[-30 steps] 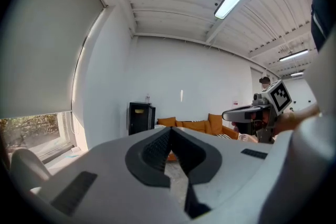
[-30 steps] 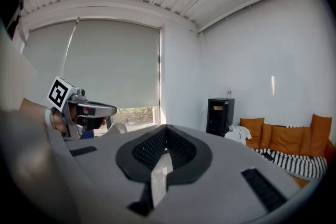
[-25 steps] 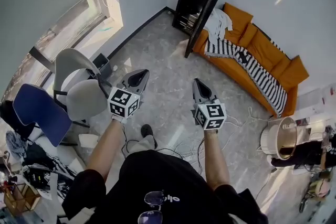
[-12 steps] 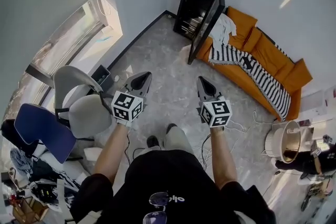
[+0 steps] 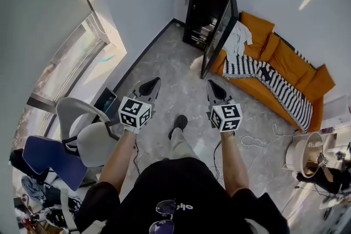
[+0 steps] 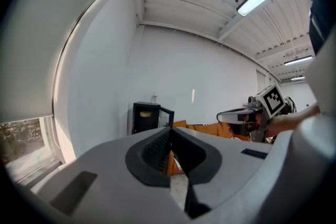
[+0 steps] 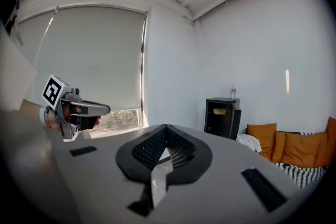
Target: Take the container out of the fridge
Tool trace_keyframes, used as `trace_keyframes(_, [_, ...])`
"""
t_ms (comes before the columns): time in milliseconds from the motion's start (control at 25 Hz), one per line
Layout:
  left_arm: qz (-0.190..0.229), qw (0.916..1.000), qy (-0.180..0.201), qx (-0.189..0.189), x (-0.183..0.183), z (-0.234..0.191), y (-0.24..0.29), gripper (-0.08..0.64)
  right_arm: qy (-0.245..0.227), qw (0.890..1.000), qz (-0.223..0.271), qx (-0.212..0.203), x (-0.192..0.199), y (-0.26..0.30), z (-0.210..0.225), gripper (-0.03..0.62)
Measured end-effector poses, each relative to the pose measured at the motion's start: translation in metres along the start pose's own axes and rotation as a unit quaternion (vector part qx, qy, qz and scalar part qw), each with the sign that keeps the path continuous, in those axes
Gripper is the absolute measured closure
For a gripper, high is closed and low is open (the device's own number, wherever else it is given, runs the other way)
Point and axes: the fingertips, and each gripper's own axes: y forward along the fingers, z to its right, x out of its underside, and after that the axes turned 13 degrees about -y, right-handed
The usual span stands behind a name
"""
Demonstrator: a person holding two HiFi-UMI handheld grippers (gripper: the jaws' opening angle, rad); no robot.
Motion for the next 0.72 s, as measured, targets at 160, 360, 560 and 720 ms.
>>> trace_keyframes(160, [-0.007, 0.9999, 0.009, 0.007, -0.027, -0.026, 0.071, 0.561, 0.007, 1.0, 0.004, 0.005, -0.007, 0.056, 0.053, 0.586])
trace_keyframes(360, [-0.02, 0.9995, 0.018, 0.014, -0.062, -0.055, 0.157, 0.561, 0.016, 1.0, 0.002, 0.013, -0.015, 0.121, 0.126, 0.586])
trace_keyframes(560, [-0.026, 0.9993, 0.021, 0.018, -0.086, -0.082, 0.234, 0.561, 0.031, 0.999, 0.006, 0.019, -0.018, 0.177, 0.184, 0.586])
trace_keyframes(720, [-0.031, 0.9991, 0.019, 0.023, -0.089, -0.096, 0.278, 0.561, 0.036, 0.999, -0.002, 0.016, -0.01, 0.21, 0.213, 0.586])
